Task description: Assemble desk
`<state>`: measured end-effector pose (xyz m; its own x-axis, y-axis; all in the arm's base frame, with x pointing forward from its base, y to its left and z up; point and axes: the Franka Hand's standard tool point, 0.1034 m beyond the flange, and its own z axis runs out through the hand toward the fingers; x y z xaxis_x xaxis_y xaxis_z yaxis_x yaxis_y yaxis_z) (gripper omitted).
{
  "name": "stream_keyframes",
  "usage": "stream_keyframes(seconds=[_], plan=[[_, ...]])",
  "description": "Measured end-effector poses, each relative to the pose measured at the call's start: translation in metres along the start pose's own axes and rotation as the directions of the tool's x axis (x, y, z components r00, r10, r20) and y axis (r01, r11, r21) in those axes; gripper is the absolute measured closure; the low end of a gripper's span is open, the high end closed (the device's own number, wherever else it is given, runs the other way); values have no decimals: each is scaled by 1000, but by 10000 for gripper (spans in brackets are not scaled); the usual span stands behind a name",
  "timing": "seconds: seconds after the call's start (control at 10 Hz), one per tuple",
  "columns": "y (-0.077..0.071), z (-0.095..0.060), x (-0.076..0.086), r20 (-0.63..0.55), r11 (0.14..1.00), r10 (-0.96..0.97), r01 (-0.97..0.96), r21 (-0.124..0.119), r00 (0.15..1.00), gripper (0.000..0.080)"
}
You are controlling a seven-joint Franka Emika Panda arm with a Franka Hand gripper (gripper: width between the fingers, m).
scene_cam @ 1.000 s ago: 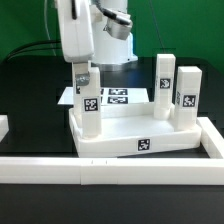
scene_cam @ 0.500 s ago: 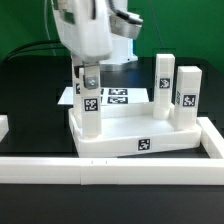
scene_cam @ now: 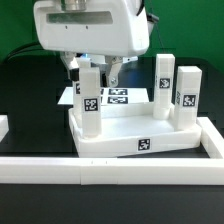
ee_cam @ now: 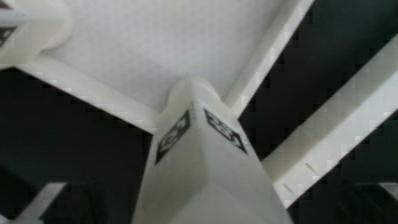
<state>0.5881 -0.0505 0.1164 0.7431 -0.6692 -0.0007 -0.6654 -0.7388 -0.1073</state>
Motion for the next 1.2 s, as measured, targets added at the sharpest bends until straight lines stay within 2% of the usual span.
stream_keyframes(seconds=[0.2,0.4,0.6,0.8,0.9,1.0,1.1,1.2], plan=[[0,0,0,-1,982,-187,187,-6,982,150],[0,1,-1,4,928,-372,372,-14,928,150],[0,-1,2,4,829,-559,559,-12,829,150],[-2,-1,1,0,777,-629,629,-17,777,150],[-1,0,2,-4,722,-692,691,-23,722,276],[0,0,2,-5,721,-693,692,-24,721,276],[0,0,2,-4,721,-692,692,-24,721,416],[0,0,2,-4,721,-692,692,-24,722,514]])
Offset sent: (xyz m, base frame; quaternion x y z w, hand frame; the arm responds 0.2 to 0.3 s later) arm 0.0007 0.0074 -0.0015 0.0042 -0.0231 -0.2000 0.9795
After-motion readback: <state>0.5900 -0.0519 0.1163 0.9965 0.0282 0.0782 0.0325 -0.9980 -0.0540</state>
